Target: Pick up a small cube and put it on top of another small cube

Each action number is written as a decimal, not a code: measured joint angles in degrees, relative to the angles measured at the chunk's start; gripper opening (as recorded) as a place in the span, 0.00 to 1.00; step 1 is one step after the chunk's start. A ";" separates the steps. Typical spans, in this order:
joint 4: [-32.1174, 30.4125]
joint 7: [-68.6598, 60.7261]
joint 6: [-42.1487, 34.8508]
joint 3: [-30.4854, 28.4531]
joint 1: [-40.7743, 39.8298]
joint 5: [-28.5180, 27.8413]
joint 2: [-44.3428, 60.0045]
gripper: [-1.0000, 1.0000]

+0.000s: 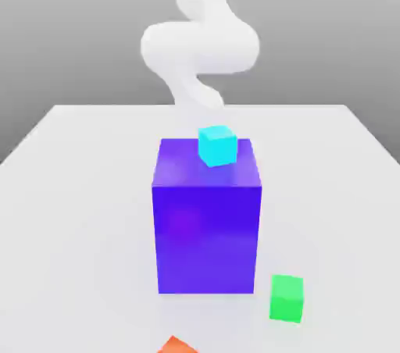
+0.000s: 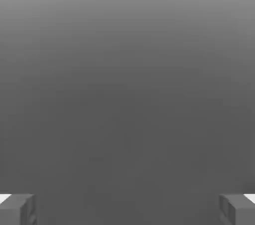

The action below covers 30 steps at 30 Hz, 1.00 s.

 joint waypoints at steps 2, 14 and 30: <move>1.03 -0.26 0.72 -1.09 -0.59 -0.04 4.41 0.50; 6.88 -3.52 4.77 -8.18 -3.89 2.20 29.32 0.50; 14.75 -11.39 9.80 -12.31 -13.94 10.54 63.07 0.50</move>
